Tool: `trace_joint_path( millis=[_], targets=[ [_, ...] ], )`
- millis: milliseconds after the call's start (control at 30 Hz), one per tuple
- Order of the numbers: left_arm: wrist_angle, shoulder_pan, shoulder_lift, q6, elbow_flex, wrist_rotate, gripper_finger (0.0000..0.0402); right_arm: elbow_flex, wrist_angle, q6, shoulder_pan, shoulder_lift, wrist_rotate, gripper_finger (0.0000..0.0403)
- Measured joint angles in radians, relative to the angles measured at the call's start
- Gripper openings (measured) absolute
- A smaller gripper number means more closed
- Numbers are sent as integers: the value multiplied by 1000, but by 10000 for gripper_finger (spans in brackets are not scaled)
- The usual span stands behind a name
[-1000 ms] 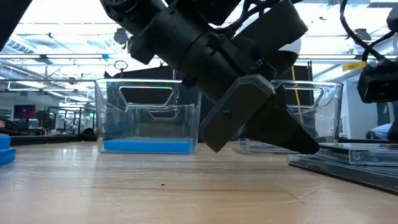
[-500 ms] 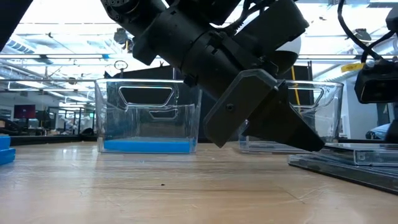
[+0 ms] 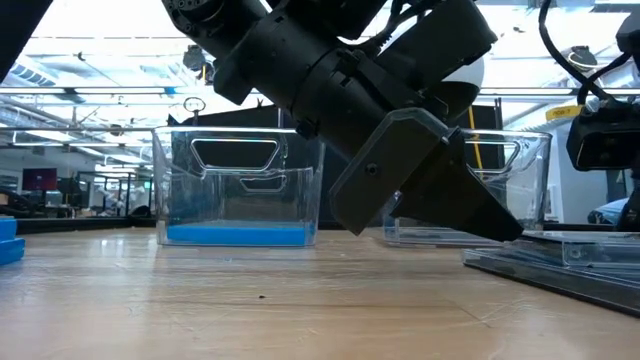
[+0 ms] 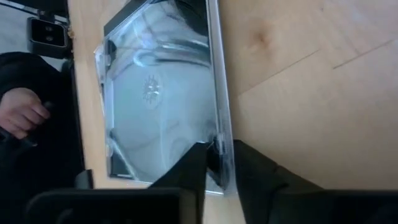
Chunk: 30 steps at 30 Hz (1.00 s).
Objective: Pick & place jewel cases by type
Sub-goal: Put the black cd case into the right transparent bin
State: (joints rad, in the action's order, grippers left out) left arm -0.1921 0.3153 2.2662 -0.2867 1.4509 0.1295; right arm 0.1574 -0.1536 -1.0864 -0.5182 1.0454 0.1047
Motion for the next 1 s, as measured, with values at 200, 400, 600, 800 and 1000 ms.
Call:
trace_joint_path(
  millis=[200,400,600,800,1000],
  targets=[
    [-3,-1,0,4,0,5,14,-1,-8,-18,0,-10,2,27],
    [-9,-1,0,4,0,22,11,-3,-15,-33,0,-51,2,41],
    [15,4,-12,3,-1,39,7,-3,-12,-34,-1,-117,12,32],
    [32,20,-34,0,-1,89,37,-2,-13,-30,-1,-180,31,32],
    [49,30,-41,-7,-1,152,46,-1,-16,-28,-1,-214,56,30]
  ],
)
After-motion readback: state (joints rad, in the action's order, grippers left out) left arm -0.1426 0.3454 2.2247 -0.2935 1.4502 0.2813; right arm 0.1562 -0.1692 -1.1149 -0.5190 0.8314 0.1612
